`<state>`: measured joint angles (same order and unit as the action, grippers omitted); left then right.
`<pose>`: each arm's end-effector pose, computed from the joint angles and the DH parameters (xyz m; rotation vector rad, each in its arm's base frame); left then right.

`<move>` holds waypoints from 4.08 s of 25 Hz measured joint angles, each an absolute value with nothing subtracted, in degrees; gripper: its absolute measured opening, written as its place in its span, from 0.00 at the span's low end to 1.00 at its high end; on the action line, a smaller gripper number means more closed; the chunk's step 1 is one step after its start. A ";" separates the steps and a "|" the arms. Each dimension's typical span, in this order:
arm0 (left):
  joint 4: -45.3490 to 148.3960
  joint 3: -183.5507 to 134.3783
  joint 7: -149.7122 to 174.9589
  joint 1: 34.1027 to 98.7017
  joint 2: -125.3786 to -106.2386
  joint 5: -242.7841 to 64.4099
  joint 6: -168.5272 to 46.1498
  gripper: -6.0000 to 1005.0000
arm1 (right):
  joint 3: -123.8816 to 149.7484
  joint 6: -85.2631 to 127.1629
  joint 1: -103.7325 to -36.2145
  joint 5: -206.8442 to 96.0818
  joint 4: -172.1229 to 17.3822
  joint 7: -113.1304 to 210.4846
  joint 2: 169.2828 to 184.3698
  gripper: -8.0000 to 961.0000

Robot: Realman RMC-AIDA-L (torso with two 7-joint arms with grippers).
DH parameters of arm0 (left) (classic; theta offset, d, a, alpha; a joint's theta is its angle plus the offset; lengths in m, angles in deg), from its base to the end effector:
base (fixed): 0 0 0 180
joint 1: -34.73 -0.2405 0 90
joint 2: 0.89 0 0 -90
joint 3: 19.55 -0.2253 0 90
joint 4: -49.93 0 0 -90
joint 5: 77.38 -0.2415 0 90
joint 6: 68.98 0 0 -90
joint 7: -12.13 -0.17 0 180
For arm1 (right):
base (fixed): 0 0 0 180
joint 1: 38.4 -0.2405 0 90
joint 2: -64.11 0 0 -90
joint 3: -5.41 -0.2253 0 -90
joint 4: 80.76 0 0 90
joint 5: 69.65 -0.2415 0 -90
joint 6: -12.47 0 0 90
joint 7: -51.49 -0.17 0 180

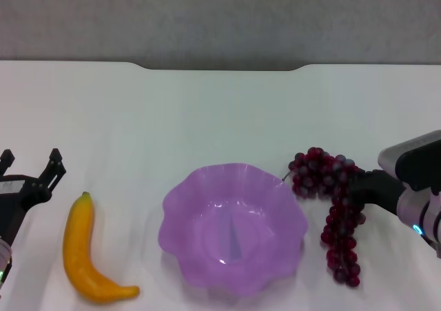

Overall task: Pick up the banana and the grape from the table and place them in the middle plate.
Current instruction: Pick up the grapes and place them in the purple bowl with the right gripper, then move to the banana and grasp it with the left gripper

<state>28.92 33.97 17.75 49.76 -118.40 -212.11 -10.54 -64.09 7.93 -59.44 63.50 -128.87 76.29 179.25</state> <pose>-0.3458 0.3341 -0.0285 -1.5496 -0.6962 -0.6311 0.2831 0.4061 -0.0781 -2.0174 0.8319 0.0969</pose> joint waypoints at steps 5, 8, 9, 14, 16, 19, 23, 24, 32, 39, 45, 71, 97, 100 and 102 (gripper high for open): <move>28.93 33.97 17.75 49.76 -118.35 -212.12 -10.55 0.89 | -62.66 11.62 -58.02 63.47 -129.74 76.28 179.25 0.08; 28.93 33.97 17.75 49.76 -118.34 -212.07 -10.56 0.89 | -60.93 16.00 -56.89 63.81 -130.44 76.48 179.24 0.08; 28.93 33.97 17.74 49.76 -118.33 -212.04 -10.57 0.89 | -60.41 17.75 -56.42 63.87 -130.66 76.50 179.22 0.08; 28.93 33.97 17.73 49.76 -118.31 -212.02 -10.61 0.89 | -58.24 25.08 -54.14 64.14 -131.82 76.58 179.11 0.08; 28.93 33.97 17.73 49.76 -118.31 -212.02 -10.62 0.89 | -56.93 27.85 -53.32 65.05 -132.76 76.64 179.06 0.08; 28.93 33.97 17.74 49.76 -118.31 -212.02 -10.63 0.89 | -55.58 31.40 -51.84 68.06 -134.88 76.66 179.10 0.07; 28.93 33.97 17.72 49.75 -118.31 -212.02 -10.63 0.89 | -54.65 33.94 -50.46 71.65 -138.51 76.68 179.10 0.07; 28.93 33.97 17.69 49.74 -118.31 -212.02 -10.63 0.89 | -54.59 34.11 -50.27 72.55 -139.52 76.69 179.08 0.07; 28.93 33.97 17.65 49.79 -118.31 -212.02 -10.68 0.89 | -54.29 34.32 -49.75 77.92 -147.28 76.71 179.03 0.07; 28.93 33.93 17.67 49.92 -118.31 -212.03 -10.72 0.89 | -51.30 34.38 -52.24 78.09 -147.92 76.69 179.12 0.07; 28.93 33.79 17.72 50.15 -118.31 -212.02 -10.72 0.89 | -47.60 34.42 -54.25 77.58 -146.34 76.30 179.23 0.06; 28.93 33.97 17.75 50.57 -118.40 -212.03 -11.51 0.88 | -39.70 37.35 -56.06 77.48 -135.57 67.73 179.51 0.07; 28.93 34.05 17.83 50.44 -118.40 -211.96 -11.50 0.88 | -36.02 65.47 -55.13 77.67 -121.50 61.20 179.55 0.62; 28.93 34.06 17.84 50.27 -118.40 -211.94 -11.51 0.88 | -37.38 68.89 -54.77 77.63 -118.89 56.71 179.41 0.75; 28.93 34.06 17.84 50.22 -118.40 -211.93 -11.51 0.88 | -38.76 69.36 -54.77 77.62 -116.93 55.91 179.48 0.81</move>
<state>28.93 34.06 17.84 50.22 -118.40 -211.93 -11.51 -38.76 69.36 -54.77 77.62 -116.93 55.91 179.48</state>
